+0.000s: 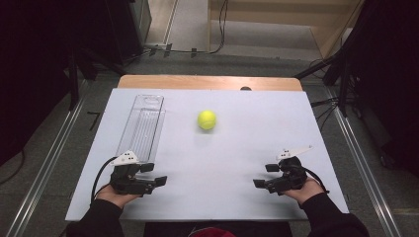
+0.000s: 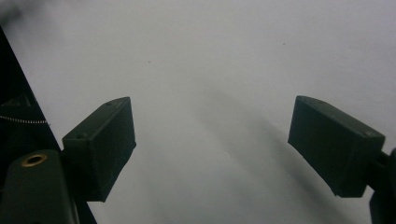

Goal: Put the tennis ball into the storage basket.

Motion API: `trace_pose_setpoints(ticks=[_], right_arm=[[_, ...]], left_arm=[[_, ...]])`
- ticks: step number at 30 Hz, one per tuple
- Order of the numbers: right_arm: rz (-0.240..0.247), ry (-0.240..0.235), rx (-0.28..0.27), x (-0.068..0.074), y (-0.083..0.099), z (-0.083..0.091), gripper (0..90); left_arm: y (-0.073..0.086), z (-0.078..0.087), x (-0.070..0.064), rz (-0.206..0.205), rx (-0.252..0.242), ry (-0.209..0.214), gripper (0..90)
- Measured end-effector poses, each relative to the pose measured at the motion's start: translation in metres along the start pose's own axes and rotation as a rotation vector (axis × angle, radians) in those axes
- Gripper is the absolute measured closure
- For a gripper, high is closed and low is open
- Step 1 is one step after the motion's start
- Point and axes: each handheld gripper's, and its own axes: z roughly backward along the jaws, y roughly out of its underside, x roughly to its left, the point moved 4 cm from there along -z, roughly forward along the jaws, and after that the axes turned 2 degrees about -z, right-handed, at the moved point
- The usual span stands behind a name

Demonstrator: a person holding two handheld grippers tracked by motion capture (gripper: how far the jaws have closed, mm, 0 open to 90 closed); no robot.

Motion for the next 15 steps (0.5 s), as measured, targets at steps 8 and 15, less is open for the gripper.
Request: trace_pose_setpoints(ticks=[8,15], right_arm=[[0.000,-0.001,-0.007,-0.0006,0.0001,0.0007,12.8],[0.005,-0.003,-0.012,0.0000,-0.0002,0.0000,12.8]], left_arm=[[-0.0002,0.0000,-0.0003,0.000,0.000,0.005,23.6],[-0.0001,0.0003,0.0006,0.017,0.010,-0.003,23.5]])
